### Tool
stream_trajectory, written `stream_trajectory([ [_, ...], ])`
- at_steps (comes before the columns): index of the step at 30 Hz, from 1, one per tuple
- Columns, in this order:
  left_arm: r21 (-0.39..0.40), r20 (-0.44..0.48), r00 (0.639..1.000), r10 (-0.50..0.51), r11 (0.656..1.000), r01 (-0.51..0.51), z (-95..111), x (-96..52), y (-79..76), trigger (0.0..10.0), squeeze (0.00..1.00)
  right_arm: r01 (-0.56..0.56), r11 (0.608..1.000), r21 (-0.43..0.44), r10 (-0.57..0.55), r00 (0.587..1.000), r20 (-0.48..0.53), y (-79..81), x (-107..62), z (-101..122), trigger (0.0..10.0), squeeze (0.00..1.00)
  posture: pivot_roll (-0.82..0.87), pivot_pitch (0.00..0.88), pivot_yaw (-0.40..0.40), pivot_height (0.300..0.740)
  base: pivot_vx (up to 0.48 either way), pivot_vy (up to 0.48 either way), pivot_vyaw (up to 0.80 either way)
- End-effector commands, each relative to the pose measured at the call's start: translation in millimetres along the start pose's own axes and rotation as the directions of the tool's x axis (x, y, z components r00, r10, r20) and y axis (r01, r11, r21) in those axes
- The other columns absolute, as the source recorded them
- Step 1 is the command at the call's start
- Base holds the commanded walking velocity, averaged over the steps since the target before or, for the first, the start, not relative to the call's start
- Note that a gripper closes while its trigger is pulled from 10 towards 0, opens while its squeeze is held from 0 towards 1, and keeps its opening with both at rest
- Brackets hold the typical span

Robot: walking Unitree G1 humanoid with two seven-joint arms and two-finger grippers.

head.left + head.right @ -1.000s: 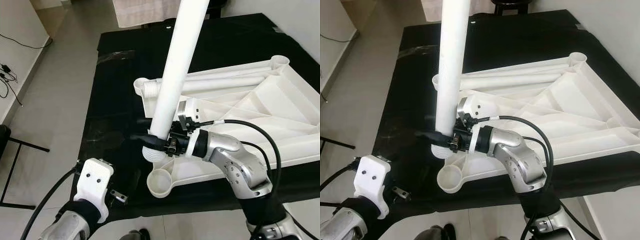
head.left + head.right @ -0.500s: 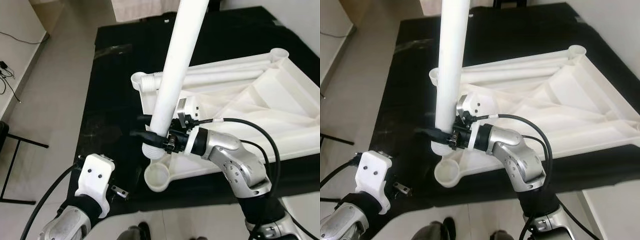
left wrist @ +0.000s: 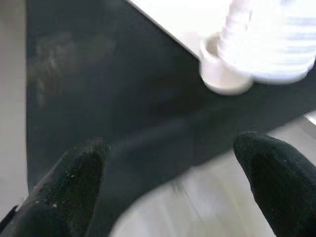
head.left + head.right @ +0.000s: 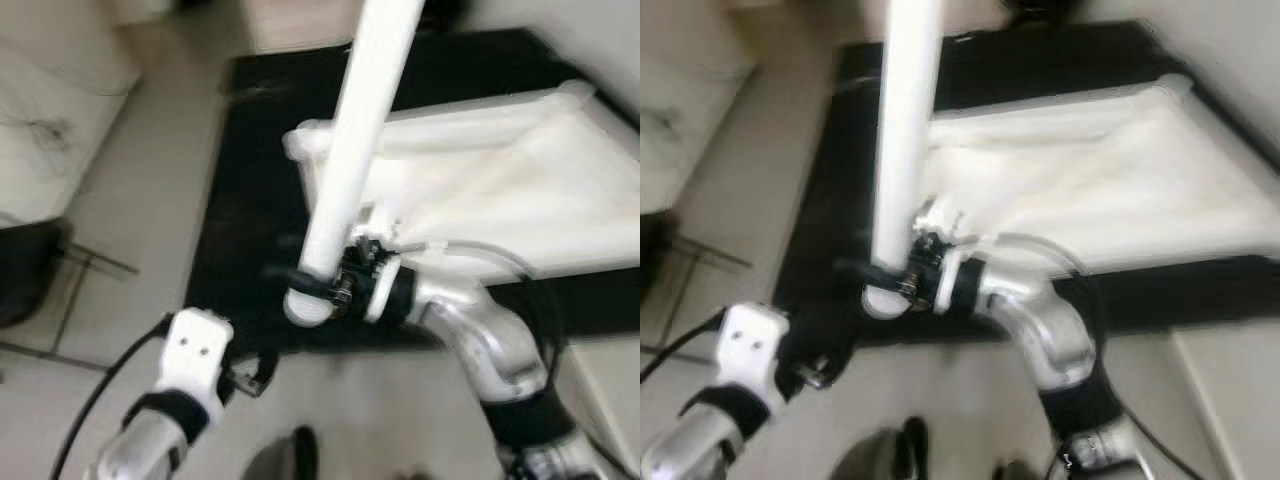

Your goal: Building children table

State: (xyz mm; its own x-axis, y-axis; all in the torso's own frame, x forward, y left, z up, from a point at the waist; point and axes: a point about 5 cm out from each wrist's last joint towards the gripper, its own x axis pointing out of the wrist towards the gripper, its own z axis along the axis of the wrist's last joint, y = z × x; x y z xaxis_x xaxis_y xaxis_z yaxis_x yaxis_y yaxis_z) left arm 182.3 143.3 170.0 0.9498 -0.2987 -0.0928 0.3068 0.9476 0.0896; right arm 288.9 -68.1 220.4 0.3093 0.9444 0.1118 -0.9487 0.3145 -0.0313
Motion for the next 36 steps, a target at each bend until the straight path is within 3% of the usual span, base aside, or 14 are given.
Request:
stream_trajectory([
  [1,-0.001,0.000,1.000,0.017,1.000,-0.017,0,0.6,4.4,10.0,0.00,0.007,1.000,-0.028,-0.007,1.000,0.015,0.8,1.4,4,10.0,0.00,0.04,0.237,0.050,0.740,0.000,0.000,0.00],
  [12,0.012,-0.012,0.997,0.080,0.997,-0.080,-7,-3.0,13.6,10.0,0.00,0.063,0.997,-0.044,-0.062,0.998,0.016,-1.6,3.5,3,10.0,0.00,0.04,0.241,0.055,0.740,0.000,0.000,0.00],
  [16,0.061,0.011,0.990,0.142,0.988,-0.142,-6,-2.8,20.5,10.0,0.00,0.124,0.991,-0.047,-0.122,0.992,0.042,-6.9,11.9,6,10.0,0.00,0.04,0.247,0.058,0.740,0.000,0.000,0.00],
  [22,0.119,0.025,0.989,0.143,0.982,-0.145,-7,-3.4,17.8,10.0,0.00,0.142,0.986,-0.084,-0.138,0.989,0.046,-11.1,23.8,8,10.0,0.00,0.05,0.259,0.060,0.740,0.000,0.000,0.00],
  [27,0.121,0.047,0.997,0.068,0.990,-0.073,-4,-2.7,7.6,10.0,0.00,0.144,0.981,-0.134,-0.137,0.989,0.063,-21.2,38.9,19,10.0,0.00,0.07,0.288,0.059,0.740,0.000,0.000,0.00],
  [29,0.115,0.063,0.998,-0.027,0.993,0.019,-1,-1.7,-1.3,10.0,0.00,0.074,0.986,-0.148,-0.065,0.996,0.061,-22.4,41.6,24,10.0,0.00,0.07,0.310,0.061,0.740,0.000,0.000,0.00],
  [31,0.113,0.069,0.996,-0.058,0.992,0.050,0,-1.9,-4.5,10.0,0.00,0.040,0.988,-0.151,-0.031,0.998,0.060,-22.1,41.9,25,10.0,0.00,0.07,0.313,0.062,0.740,0.000,0.000,0.00],
  [34,0.100,0.086,0.985,-0.146,0.985,0.137,3,-4.1,-13.4,10.0,0.00,-0.127,0.978,-0.166,0.130,0.991,0.009,-17.1,37.5,26,10.0,0.00,0.08,0.340,0.066,0.740,0.000,0.000,0.00],
  [36,0.100,0.086,0.985,-0.146,0.985,0.137,3,-4.1,-13.4,10.0,0.00,-0.127,0.978,-0.166,0.130,0.991,0.009,-17.1,37.5,26,10.0,0.00,0.08,0.340,0.066,0.740,0.000,0.000,0.00],
])
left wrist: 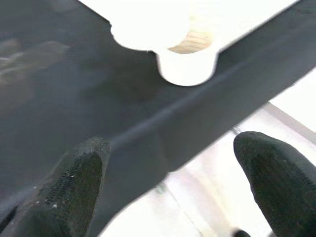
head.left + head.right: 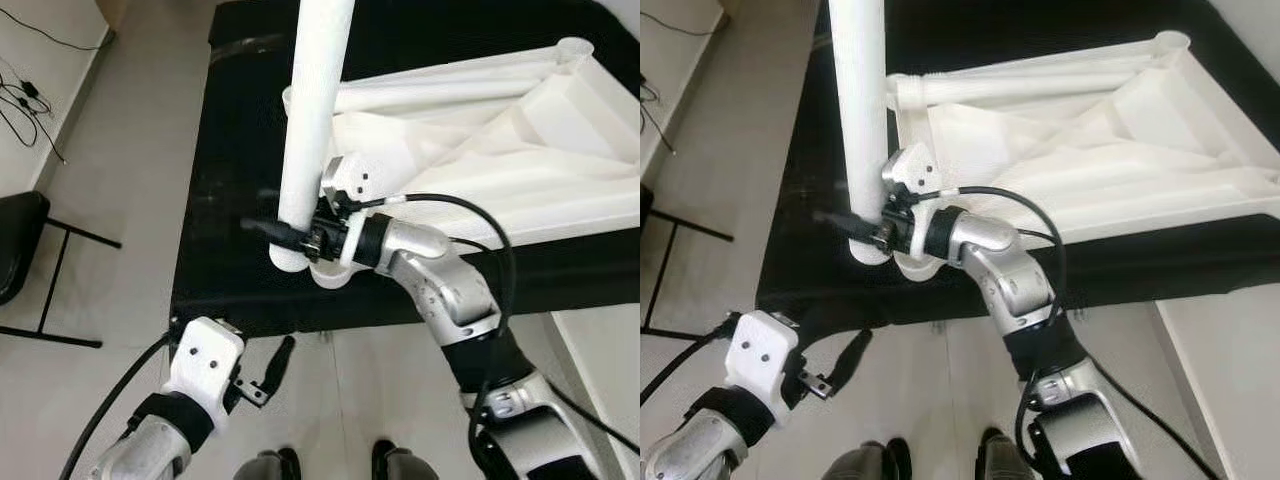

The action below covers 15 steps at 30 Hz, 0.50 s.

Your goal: Building children table

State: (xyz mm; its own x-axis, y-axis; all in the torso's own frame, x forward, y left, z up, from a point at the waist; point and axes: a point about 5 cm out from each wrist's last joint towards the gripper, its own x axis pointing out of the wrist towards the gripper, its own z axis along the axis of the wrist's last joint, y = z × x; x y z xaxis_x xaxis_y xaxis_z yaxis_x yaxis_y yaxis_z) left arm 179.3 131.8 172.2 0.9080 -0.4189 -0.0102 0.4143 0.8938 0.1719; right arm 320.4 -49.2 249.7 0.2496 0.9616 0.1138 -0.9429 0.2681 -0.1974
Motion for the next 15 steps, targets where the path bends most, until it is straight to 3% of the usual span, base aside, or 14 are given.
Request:
stream_trajectory([
  [1,0.000,0.006,0.998,-0.056,0.998,0.056,2,-5.8,-6.2,10.0,0.00,-0.123,0.992,-0.013,0.123,0.992,-0.010,8.6,3.5,2,10.0,0.00,0.09,0.362,0.067,0.740,0.000,0.000,0.00],
  [5,-0.006,0.029,0.996,-0.083,0.996,0.084,6,-9.7,-12.2,10.0,0.00,-0.211,0.977,-0.039,0.208,0.975,-0.073,6.4,-1.6,2,10.0,0.00,0.09,0.390,0.070,0.740,0.000,0.000,0.00],
  [15,-0.004,0.052,0.996,-0.077,0.997,0.077,11,-19.2,-15.4,10.0,0.00,-0.234,0.969,-0.084,0.227,0.971,-0.080,-13.5,6.5,14,10.0,0.00,0.10,0.434,0.074,0.740,0.000,0.000,0.00],
])
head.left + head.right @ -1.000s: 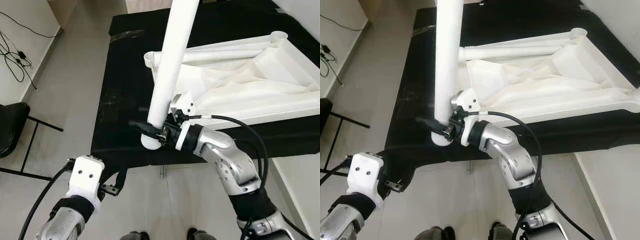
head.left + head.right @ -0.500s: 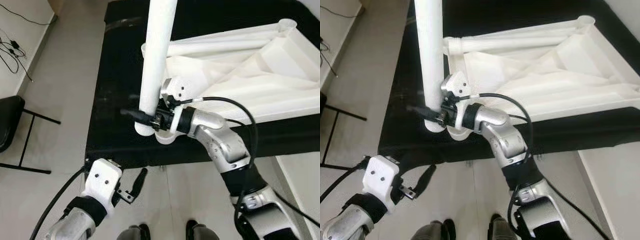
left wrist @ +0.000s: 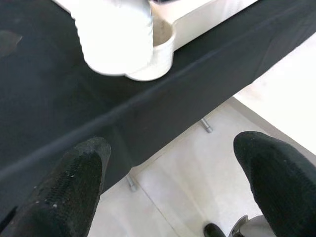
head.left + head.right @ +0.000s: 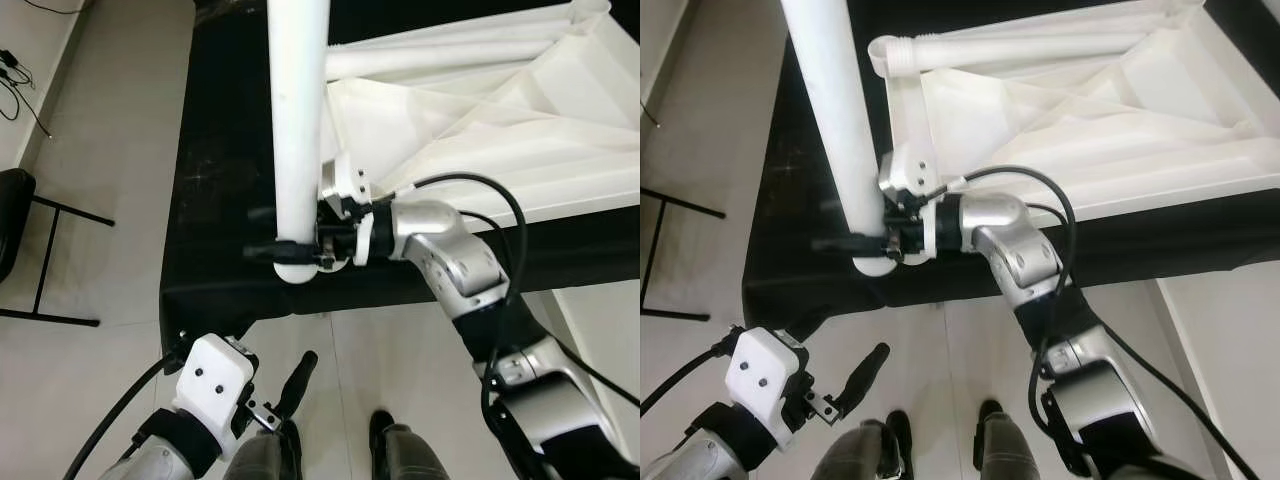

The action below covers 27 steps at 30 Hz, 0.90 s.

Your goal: Building children table

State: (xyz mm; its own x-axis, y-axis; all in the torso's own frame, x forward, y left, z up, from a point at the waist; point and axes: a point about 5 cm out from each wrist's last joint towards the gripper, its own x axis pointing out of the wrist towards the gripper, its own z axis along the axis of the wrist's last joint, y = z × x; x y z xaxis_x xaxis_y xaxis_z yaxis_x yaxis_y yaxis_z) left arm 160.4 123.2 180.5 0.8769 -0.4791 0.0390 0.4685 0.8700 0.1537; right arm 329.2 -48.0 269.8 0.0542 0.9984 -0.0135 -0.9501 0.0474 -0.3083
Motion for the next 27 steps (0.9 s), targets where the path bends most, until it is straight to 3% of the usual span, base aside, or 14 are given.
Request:
stream_trajectory([
  [1,0.013,-0.008,1.000,-0.018,1.000,0.019,1,-5.4,-1.6,10.0,0.00,-0.008,1.000,0.009,0.008,1.000,0.003,-1.3,0.8,-4,10.0,0.00,0.10,0.434,0.074,0.740,0.000,0.000,0.00],
  [6,0.017,-0.008,1.000,-0.007,1.000,0.007,2,-11.9,-2.1,10.0,0.00,-0.006,0.999,0.032,0.004,0.999,0.054,-16.2,-12.3,9,10.0,0.00,0.12,0.454,0.082,0.740,0.000,0.000,0.00],
  [13,0.017,-0.010,1.000,-0.011,1.000,0.011,3,-14.7,-3.3,10.0,0.00,-0.136,0.990,0.034,0.134,0.990,0.051,-10.0,-20.6,12,10.0,0.00,0.12,0.464,0.093,0.740,0.000,0.000,0.00],
  [19,0.014,-0.013,1.000,-0.017,1.000,0.017,3,-15.6,-4.8,10.0,0.00,-0.225,0.974,0.008,0.226,0.973,-0.043,-5.4,-28.8,6,10.0,0.00,0.12,0.464,0.098,0.740,0.000,0.000,0.00],
  [27,0.016,-0.011,1.000,-0.015,1.000,0.015,2,-14.9,-4.5,10.0,0.00,-0.223,0.974,-0.035,0.218,0.969,-0.119,-7.8,-28.0,1,10.0,0.00,0.11,0.460,0.091,0.740,0.000,0.000,0.00],
])
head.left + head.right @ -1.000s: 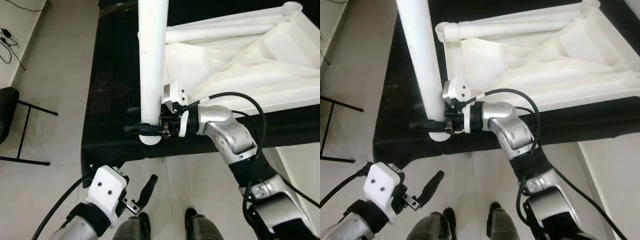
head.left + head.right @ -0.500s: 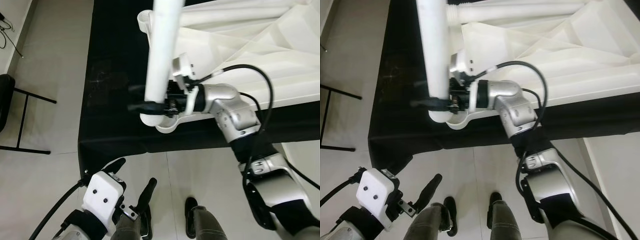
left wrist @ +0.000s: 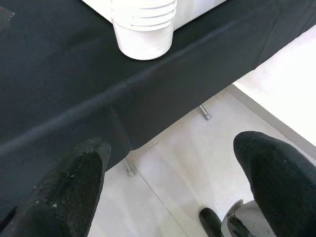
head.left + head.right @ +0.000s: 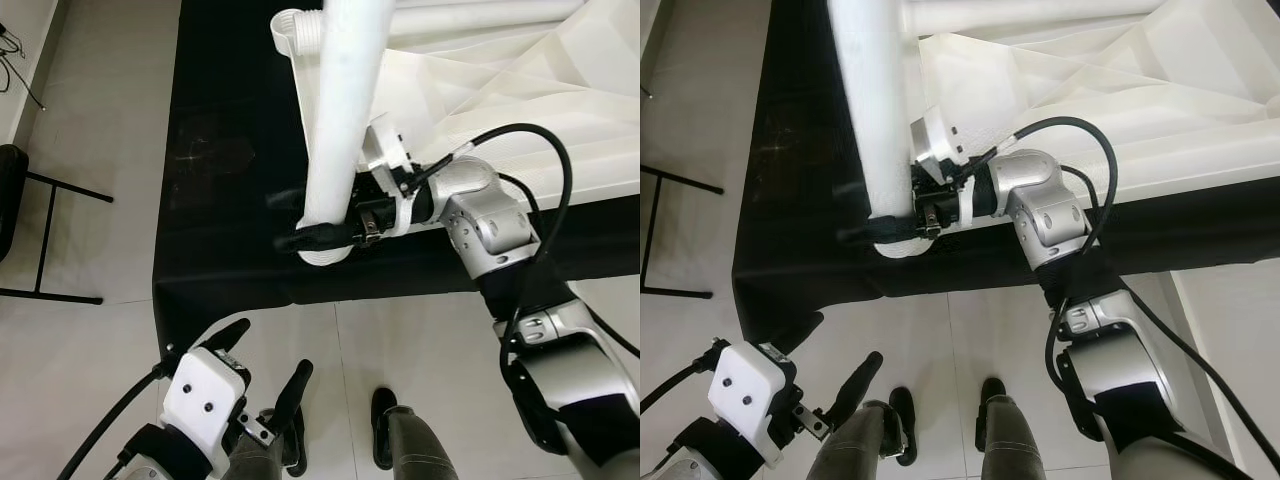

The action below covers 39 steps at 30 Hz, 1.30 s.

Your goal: Building children table

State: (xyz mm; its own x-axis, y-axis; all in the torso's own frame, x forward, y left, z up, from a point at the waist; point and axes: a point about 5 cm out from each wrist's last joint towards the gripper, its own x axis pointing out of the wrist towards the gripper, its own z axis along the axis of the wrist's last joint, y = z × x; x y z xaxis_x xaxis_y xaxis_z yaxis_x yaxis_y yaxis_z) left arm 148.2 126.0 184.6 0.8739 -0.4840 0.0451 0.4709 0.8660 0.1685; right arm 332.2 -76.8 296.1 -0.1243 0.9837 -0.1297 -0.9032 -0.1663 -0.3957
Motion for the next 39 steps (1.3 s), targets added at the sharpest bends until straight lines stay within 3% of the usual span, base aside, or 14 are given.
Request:
stream_trajectory([
  [1,0.001,-0.017,1.000,-0.011,1.000,0.011,-2,-2.8,-1.9,10.0,0.00,-0.014,0.998,0.063,0.018,0.998,-0.067,5.9,3.1,-21,10.0,0.00,0.11,0.460,0.091,0.740,0.000,0.000,0.00],
  [8,0.006,-0.008,1.000,-0.003,1.000,0.003,-2,0.2,-0.8,10.0,0.00,0.012,0.999,0.052,-0.005,0.992,-0.126,-2.3,2.4,-21,10.0,0.00,0.10,0.452,0.079,0.740,0.000,0.000,0.00],
  [17,0.006,-0.004,1.000,-0.002,1.000,0.002,-2,1.3,-0.4,10.0,0.00,0.004,0.998,0.067,0.004,0.993,-0.115,-3.5,0.5,-20,10.0,0.00,0.10,0.440,0.075,0.740,0.000,0.000,0.00],
  [22,0.010,-0.005,1.000,-0.005,1.000,0.005,-4,2.3,0.8,10.0,0.00,-0.080,0.992,0.099,0.092,0.988,-0.128,3.4,-3.7,-24,10.0,0.00,0.10,0.431,0.077,0.740,0.000,0.000,0.00],
  [27,0.014,-0.007,1.000,-0.001,1.000,0.001,-4,2.2,1.7,10.0,0.00,-0.206,0.975,0.079,0.218,0.954,-0.205,17.0,0.8,-27,10.0,0.00,0.09,0.424,0.081,0.740,0.000,0.000,0.00],
  [34,0.016,-0.006,1.000,-0.003,1.000,0.003,-4,2.8,2.0,10.0,0.00,-0.283,0.958,0.049,0.286,0.928,-0.238,28.3,12.9,-25,10.0,0.00,0.09,0.428,0.084,0.740,0.000,0.000,0.00],
  [39,0.020,-0.004,1.000,-0.004,1.000,0.004,-5,3.7,2.2,10.0,0.00,-0.263,0.964,0.047,0.267,0.932,-0.245,26.7,19.4,-26,10.0,0.00,0.09,0.429,0.080,0.740,0.000,0.000,0.00],
])
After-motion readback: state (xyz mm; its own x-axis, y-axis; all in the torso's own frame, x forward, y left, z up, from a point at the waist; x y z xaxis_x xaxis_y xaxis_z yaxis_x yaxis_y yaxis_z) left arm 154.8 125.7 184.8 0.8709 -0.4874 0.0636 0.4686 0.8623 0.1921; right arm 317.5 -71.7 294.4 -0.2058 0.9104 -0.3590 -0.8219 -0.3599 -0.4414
